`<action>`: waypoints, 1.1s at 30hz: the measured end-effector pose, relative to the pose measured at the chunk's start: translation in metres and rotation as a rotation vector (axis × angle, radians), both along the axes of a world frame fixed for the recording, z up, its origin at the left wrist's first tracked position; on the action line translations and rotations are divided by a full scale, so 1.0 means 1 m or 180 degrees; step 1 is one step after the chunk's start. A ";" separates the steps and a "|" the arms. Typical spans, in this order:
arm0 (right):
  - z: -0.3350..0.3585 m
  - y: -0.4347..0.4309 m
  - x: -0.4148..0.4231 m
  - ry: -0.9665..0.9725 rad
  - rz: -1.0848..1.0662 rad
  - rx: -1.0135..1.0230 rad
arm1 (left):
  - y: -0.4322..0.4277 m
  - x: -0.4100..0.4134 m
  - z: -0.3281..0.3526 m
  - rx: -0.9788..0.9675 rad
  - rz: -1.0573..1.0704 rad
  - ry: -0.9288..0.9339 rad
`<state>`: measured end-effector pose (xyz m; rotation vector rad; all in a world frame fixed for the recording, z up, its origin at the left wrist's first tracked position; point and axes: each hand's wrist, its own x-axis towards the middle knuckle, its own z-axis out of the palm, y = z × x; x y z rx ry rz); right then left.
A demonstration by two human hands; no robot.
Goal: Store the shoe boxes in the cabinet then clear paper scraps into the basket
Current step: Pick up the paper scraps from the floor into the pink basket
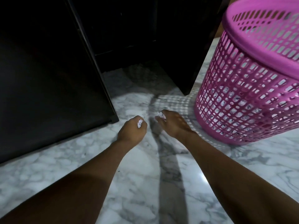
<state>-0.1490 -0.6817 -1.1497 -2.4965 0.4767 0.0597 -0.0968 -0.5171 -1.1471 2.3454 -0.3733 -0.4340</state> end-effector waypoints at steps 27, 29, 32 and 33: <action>0.264 -0.164 -0.146 0.0052 -0.1300 -0.0500 | -0.241 -0.064 0.257 -0.1068 -0.1704 -0.0653; 0.268 -0.176 -0.149 0.0086 -0.1366 -0.0613 | -0.249 -0.062 0.252 -0.0495 -0.1927 -0.0586; 0.272 -0.188 -0.159 0.0034 -0.1726 -0.1323 | -0.245 -0.058 0.242 0.0217 -0.1744 -0.1332; 0.271 -0.193 -0.165 0.0107 -0.1885 -0.1483 | -0.240 -0.059 0.242 0.0336 -0.1458 -0.1651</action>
